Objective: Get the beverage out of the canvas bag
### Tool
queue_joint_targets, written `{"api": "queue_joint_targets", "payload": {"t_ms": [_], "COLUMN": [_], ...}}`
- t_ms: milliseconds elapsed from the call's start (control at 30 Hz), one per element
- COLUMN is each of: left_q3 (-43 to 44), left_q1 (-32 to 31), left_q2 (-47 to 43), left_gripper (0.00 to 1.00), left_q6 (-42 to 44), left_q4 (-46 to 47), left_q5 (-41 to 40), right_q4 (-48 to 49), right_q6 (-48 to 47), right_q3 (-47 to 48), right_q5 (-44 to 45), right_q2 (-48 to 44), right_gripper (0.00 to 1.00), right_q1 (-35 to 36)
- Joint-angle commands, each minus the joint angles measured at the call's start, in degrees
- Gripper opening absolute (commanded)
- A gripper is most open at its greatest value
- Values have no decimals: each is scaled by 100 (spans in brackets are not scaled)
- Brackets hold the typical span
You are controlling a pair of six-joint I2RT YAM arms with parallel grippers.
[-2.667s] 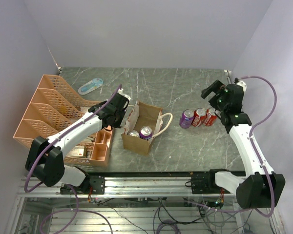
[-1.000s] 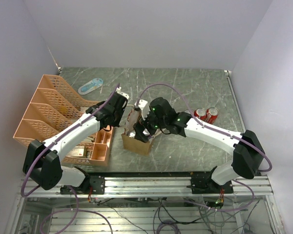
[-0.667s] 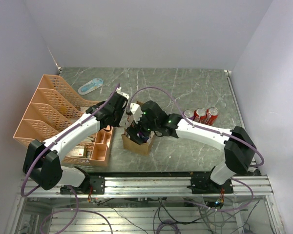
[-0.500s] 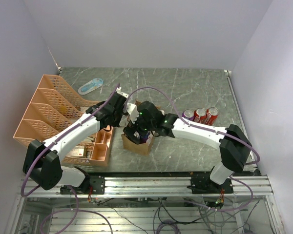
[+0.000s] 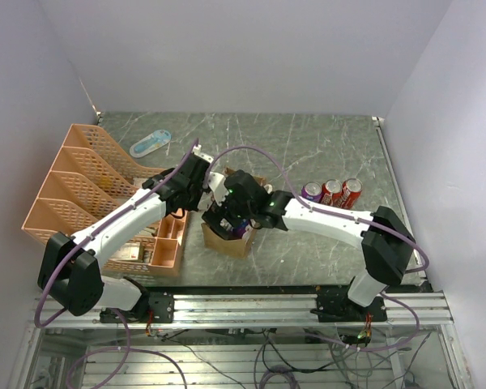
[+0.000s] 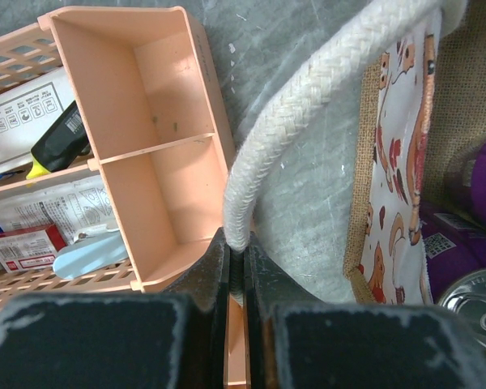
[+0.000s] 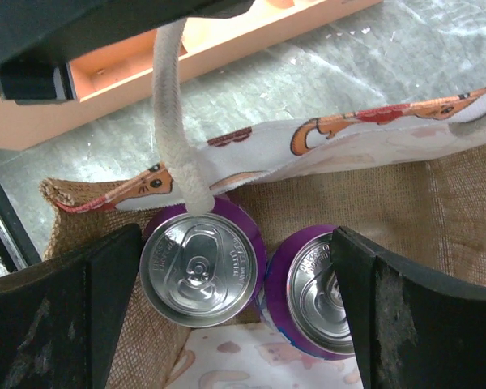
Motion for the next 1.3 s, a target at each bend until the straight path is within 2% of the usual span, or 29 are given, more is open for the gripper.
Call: {"api": "queue_joint_targets", "payload": {"t_ms": [0,300,633,867,1033,1267], "left_q3": [167,167,160,167,169,159], "left_q1": [-35,-35,-35,-35,-35,-35], "left_q2": [-33,-29,-24,-6,-15,-12], "left_gripper": [7,7,7,7,7,7], "left_q6": [15,10,10,20,19,19], "left_q4": [72,63,67,72,72,72], "left_q5": [73,75,96,117,135,135], "right_q4": [-521,-417,-1307,-1652,-1603,-1637], "right_q6": [167,122,-555,-341,-148,4], "right_q3": [-203,-75,239,169,-151,-87], "right_q5": [161,101,1094,844,736,579], "right_q2": [-196,-771,-515,-424,-507,-671], "right_gripper": [100,100,100,100,100,100], "right_q1": [55,52,14,-6,-13,-13]}}
